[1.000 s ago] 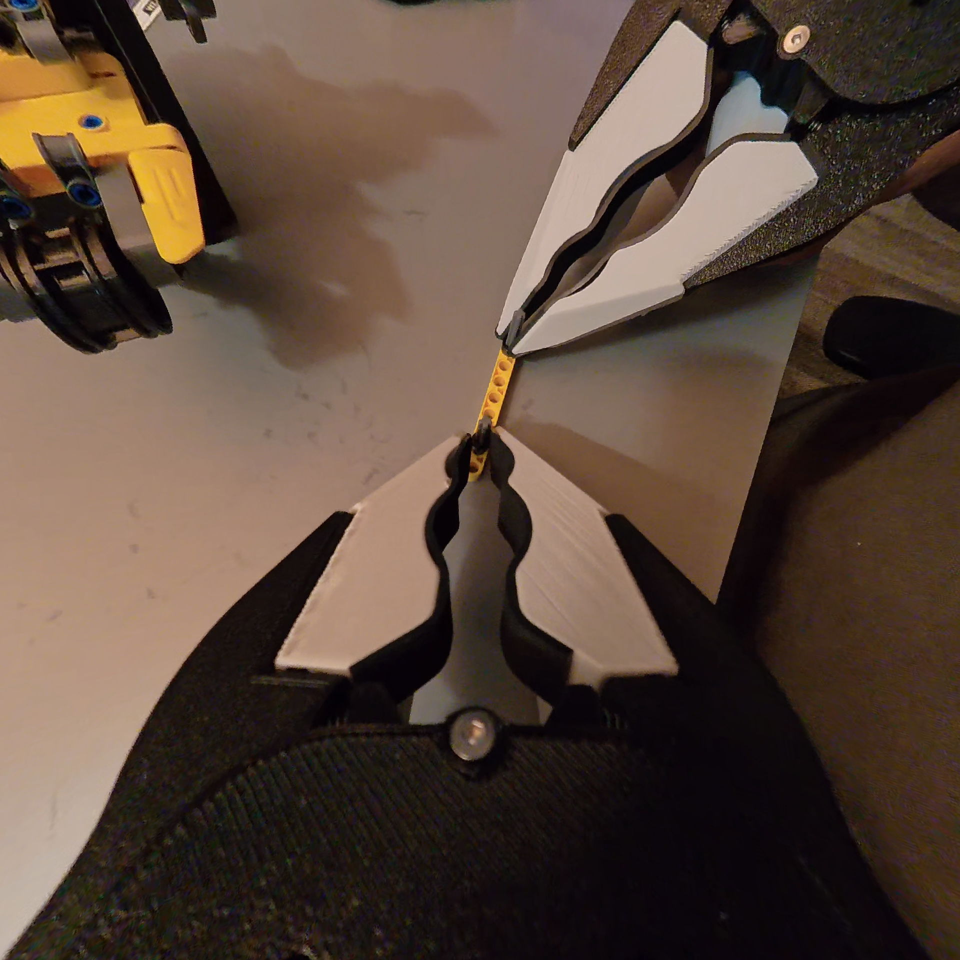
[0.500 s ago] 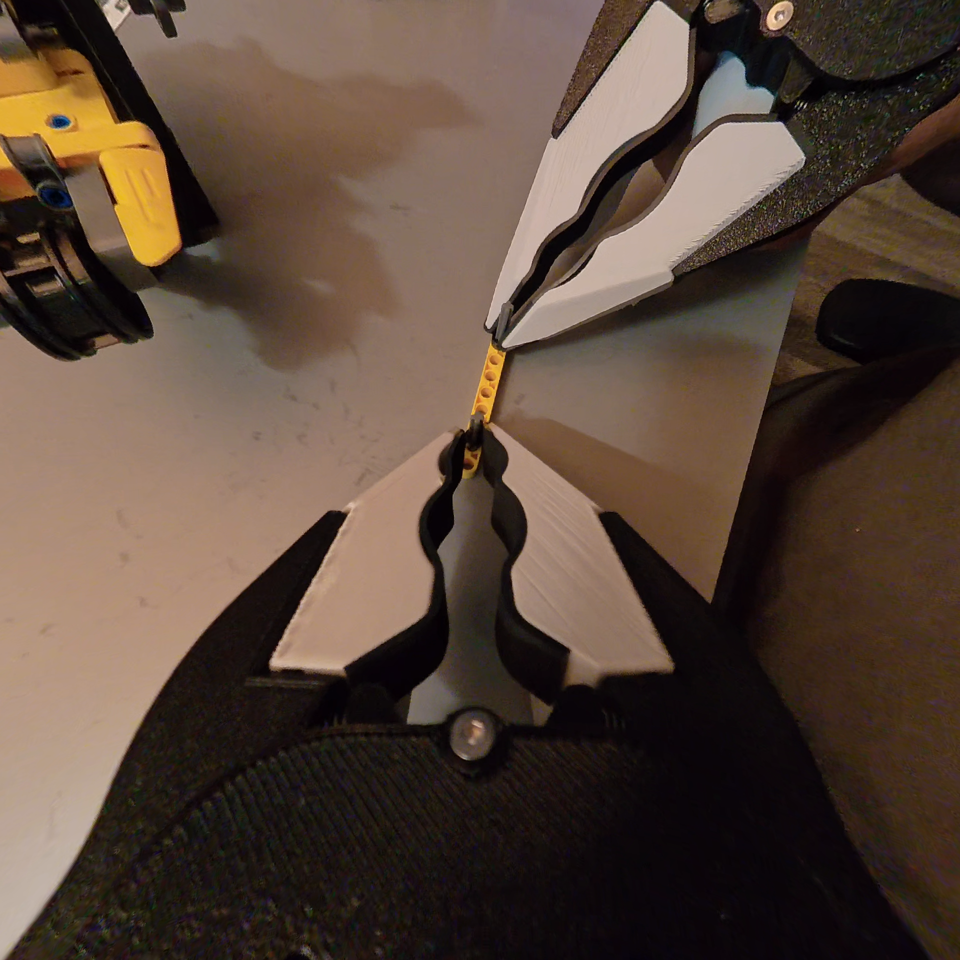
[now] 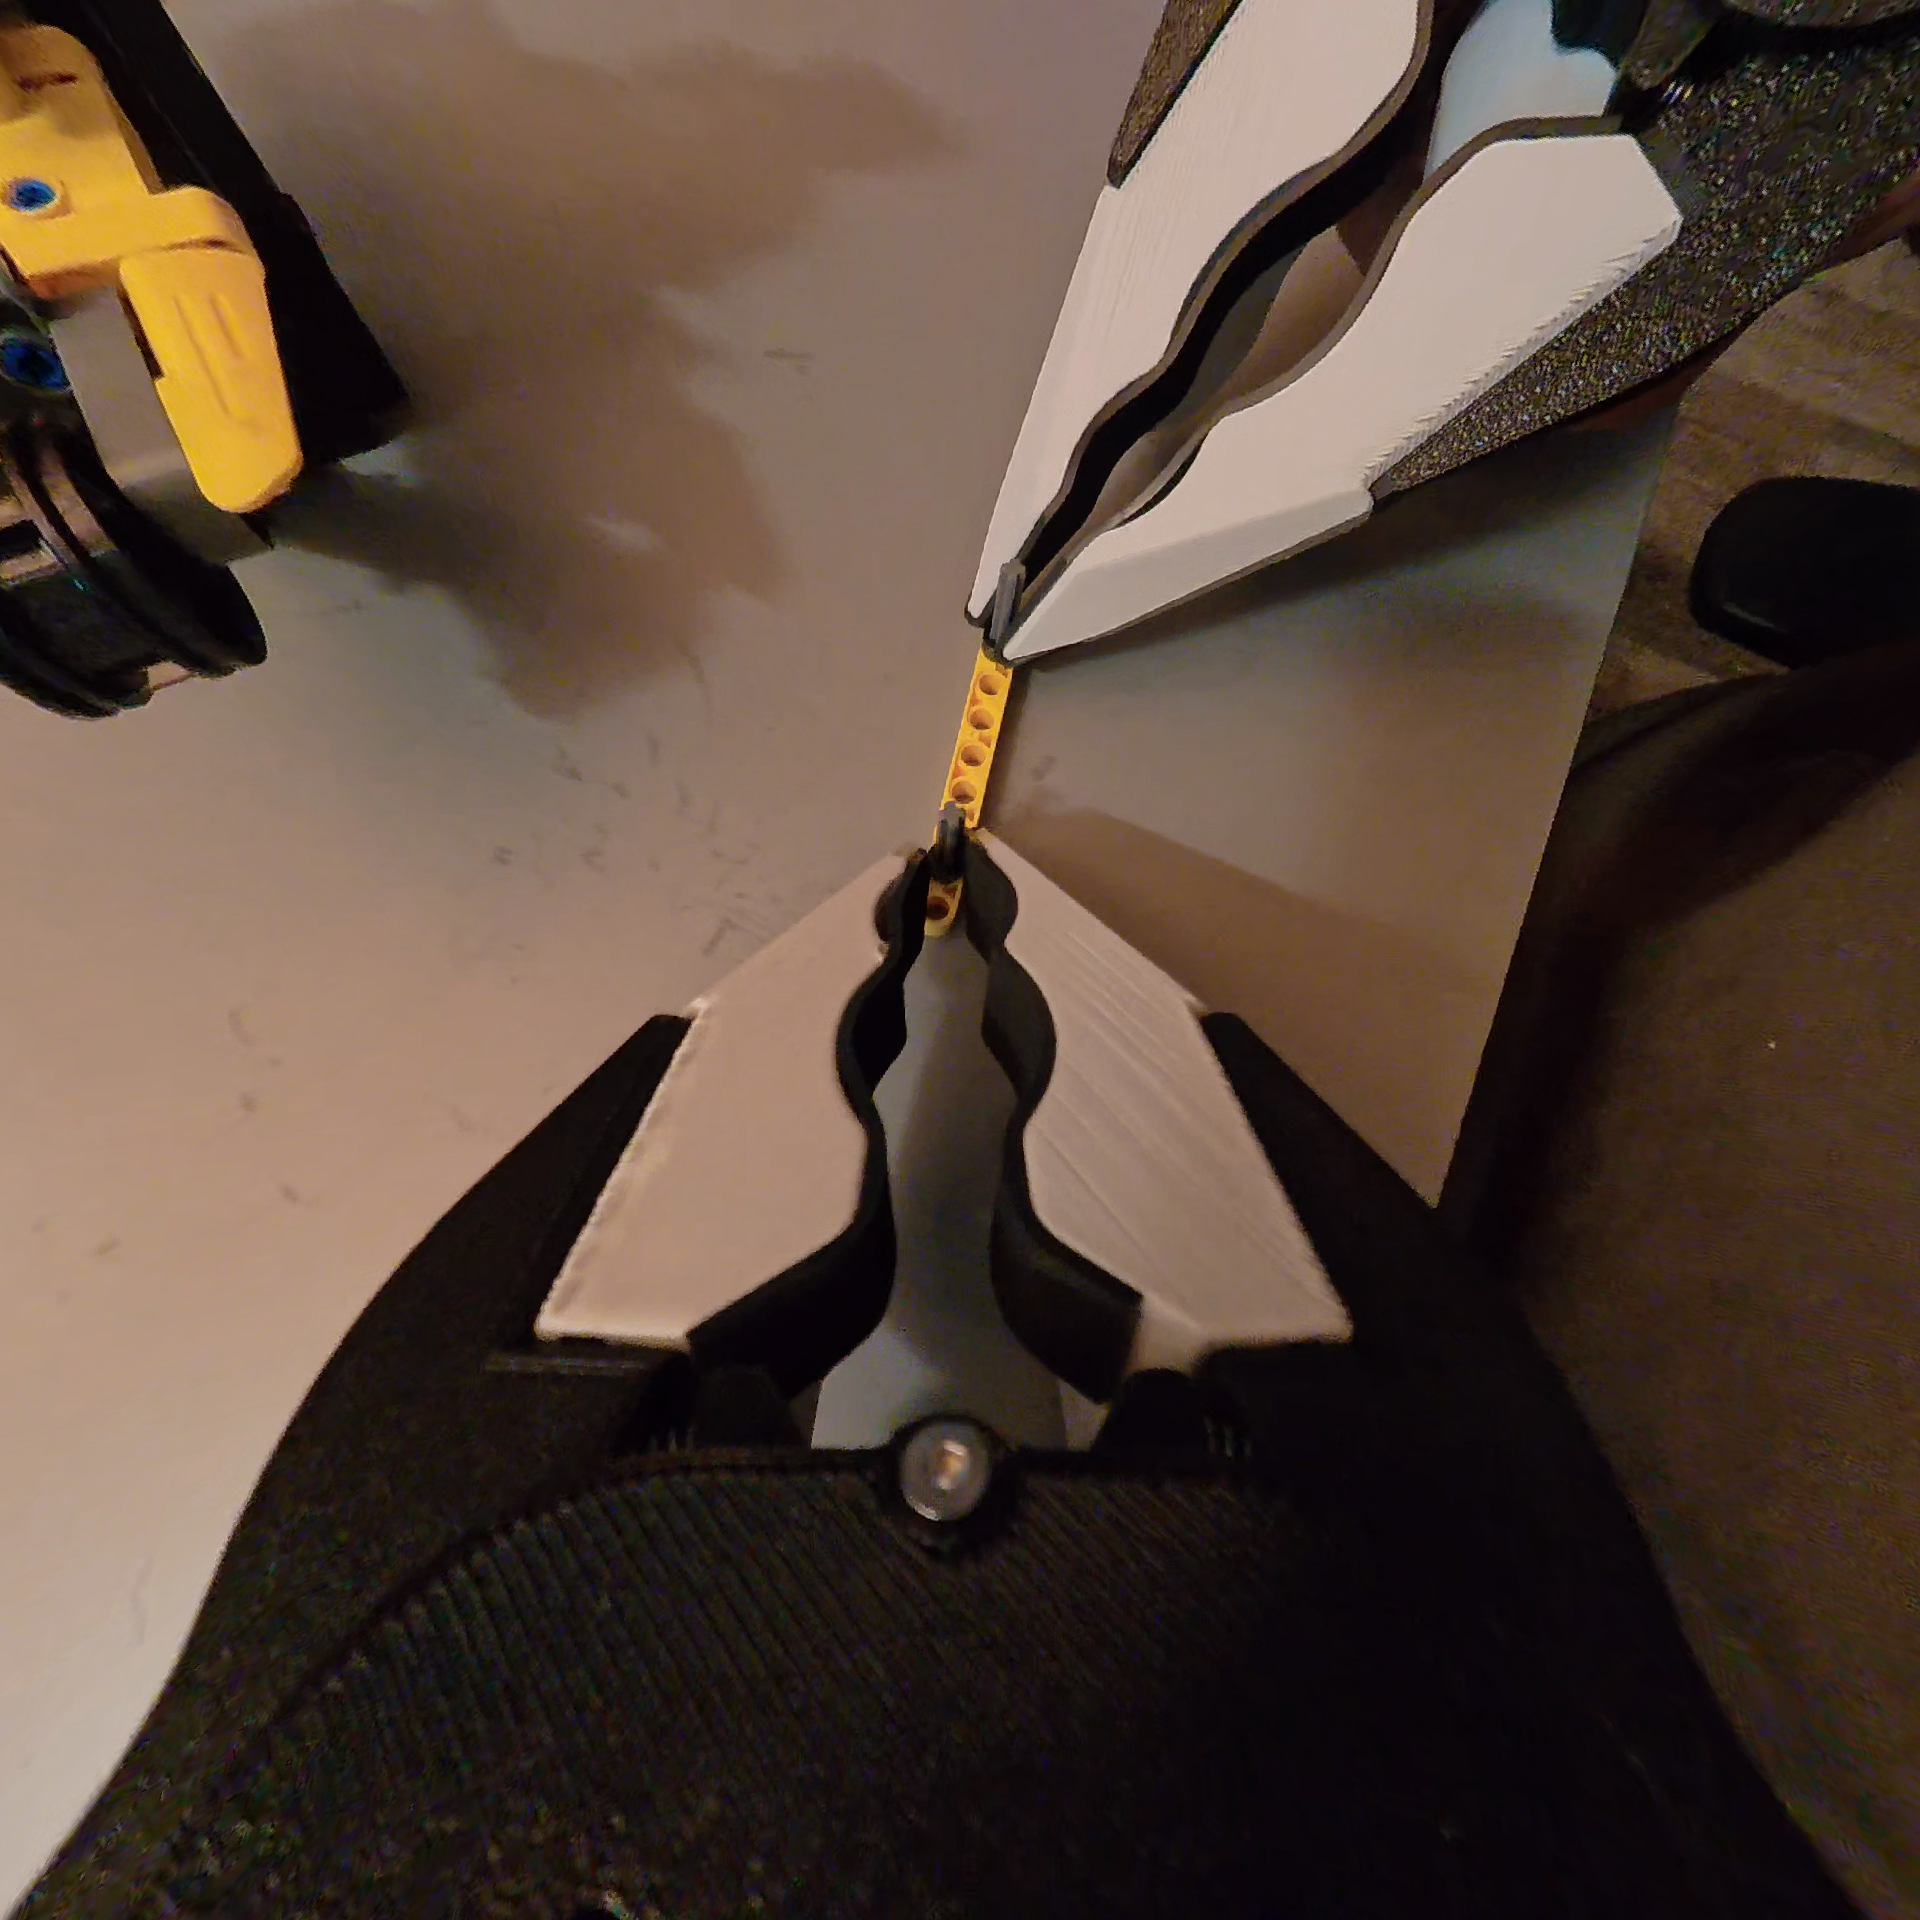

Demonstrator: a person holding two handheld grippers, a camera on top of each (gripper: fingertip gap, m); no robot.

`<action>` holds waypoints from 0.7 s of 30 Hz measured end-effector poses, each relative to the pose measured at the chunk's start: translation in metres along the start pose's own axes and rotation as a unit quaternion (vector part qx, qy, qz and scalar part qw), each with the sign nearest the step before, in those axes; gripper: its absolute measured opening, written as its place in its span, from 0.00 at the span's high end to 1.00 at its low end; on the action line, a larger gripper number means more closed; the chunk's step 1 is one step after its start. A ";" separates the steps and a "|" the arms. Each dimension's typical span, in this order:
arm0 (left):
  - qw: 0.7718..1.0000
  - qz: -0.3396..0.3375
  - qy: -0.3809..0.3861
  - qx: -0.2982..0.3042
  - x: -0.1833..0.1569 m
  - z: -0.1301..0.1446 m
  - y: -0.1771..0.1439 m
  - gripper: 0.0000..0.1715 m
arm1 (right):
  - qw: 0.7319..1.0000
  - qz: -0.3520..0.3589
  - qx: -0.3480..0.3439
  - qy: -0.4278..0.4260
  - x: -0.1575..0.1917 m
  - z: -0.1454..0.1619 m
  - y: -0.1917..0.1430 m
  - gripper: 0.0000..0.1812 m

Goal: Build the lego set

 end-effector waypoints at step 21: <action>0.999 -0.018 0.035 0.012 -0.005 0.004 0.003 0.85 | 1.000 -0.006 -0.001 0.007 -0.001 0.000 0.000 0.98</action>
Point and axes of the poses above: each gripper's, where its closed fingertips meet, y out along the fingers, z out of its underside, x = y × z across the jaws, the point moved 7 cm from there along -y, back along the fingers, and after that the axes turned 6 degrees about y, right-handed, at the moved point
